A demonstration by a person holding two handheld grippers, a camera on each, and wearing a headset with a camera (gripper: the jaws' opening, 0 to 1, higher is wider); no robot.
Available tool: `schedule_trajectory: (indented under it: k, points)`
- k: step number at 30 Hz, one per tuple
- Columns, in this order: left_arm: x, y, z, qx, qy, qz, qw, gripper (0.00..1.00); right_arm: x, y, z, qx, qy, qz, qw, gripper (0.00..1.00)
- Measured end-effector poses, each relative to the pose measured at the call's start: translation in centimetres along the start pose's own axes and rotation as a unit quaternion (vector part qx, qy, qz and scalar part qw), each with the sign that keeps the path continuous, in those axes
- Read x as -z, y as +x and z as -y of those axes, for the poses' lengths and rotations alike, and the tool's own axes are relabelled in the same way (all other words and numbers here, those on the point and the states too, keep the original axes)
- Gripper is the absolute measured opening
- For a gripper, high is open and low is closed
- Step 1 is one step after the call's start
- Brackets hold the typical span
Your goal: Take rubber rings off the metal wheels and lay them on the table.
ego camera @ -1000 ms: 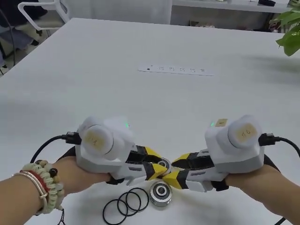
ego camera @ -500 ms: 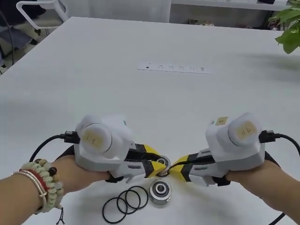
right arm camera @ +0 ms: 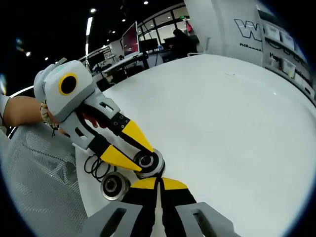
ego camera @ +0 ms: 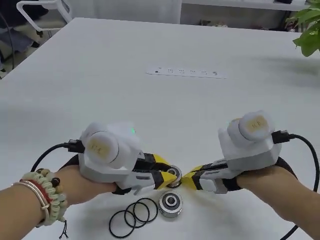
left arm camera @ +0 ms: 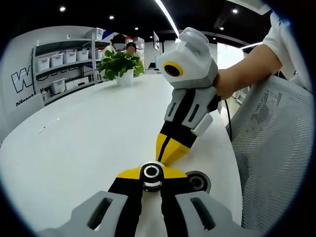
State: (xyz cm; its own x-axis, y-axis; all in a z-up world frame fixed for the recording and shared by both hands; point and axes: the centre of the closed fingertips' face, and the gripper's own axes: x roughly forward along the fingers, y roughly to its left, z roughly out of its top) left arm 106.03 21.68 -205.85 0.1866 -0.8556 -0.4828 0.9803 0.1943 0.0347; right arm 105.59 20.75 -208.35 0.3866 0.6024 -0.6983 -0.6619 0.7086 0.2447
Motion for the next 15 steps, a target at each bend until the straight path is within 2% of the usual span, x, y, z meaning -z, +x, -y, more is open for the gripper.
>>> schedule_trajectory:
  k: [4, 8, 13, 15]
  points:
    - [-0.02, -0.01, 0.01, 0.0, 0.001, 0.001, 1.0, 0.08, 0.03, -0.02, 0.14, 0.0, 0.026, 0.003, 0.9997, 0.0]
    - [0.0, -0.03, 0.0, 0.0, 0.0, 0.002, 1.0, 0.08, 0.04, -0.19, 0.11, -0.004, 0.024, 0.013, 0.9996, 0.0]
    - [-0.01, -0.04, 0.0, 0.001, 0.001, 0.002, 1.0, 0.08, -0.07, -0.31, 0.31, -0.007, 0.043, 0.018, 0.9989, 0.0]
    - [-0.02, -0.04, 0.01, 0.0, 0.001, 0.002, 1.0, 0.08, -0.11, -0.41, 0.37, -0.011, 0.06, 0.024, 0.9978, 0.0]
